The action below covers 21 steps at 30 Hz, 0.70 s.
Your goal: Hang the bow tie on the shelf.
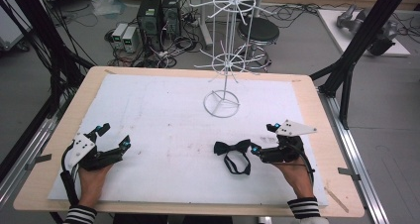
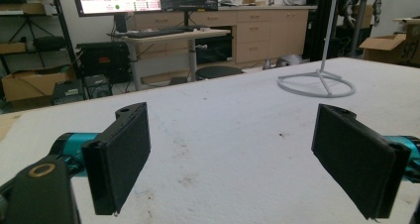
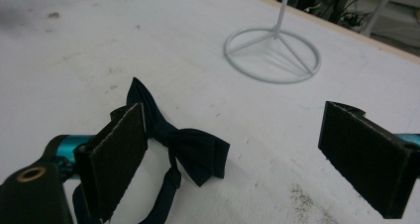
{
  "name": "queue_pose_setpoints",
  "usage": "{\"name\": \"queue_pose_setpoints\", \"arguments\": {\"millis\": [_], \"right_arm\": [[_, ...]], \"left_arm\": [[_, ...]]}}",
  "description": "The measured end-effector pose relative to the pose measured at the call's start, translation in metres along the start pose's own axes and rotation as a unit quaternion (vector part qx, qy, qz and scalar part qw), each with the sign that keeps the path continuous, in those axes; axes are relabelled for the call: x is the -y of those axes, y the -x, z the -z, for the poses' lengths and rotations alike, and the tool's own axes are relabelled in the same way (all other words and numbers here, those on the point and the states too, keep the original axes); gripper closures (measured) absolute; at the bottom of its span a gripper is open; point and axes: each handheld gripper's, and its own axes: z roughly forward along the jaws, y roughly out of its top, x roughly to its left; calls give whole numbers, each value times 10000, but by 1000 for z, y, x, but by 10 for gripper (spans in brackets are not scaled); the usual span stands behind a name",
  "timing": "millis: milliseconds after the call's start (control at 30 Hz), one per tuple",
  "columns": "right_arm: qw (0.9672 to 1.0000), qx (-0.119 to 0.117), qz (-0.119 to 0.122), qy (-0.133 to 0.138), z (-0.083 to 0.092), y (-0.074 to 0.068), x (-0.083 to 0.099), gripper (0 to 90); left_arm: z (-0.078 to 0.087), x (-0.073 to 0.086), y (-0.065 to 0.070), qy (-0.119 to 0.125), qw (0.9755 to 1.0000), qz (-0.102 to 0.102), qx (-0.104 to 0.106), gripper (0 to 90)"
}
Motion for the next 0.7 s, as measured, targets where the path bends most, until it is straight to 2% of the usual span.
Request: {"name": "queue_pose_setpoints", "arguments": {"millis": [267, 333, 467, 700], "right_arm": [[9984, -261, 81, -494, -15, 5, -7, 115], [9981, -297, 110, -528, -17, 6, -9, 167], [9975, -338, 111, -617, -21, 7, -10, 168], [9939, -498, 135, -973, -33, 11, -6, 205]], "left_arm": [[0, 0, 0, -1, 10000, 4, -1, 156], [0, 0, 0, 1, 10000, 1, 3, 156], [0, 0, 0, 3, 10000, 5, 7, 156], [0, 0, 0, -1, 10000, 3, 10, 156]]}}
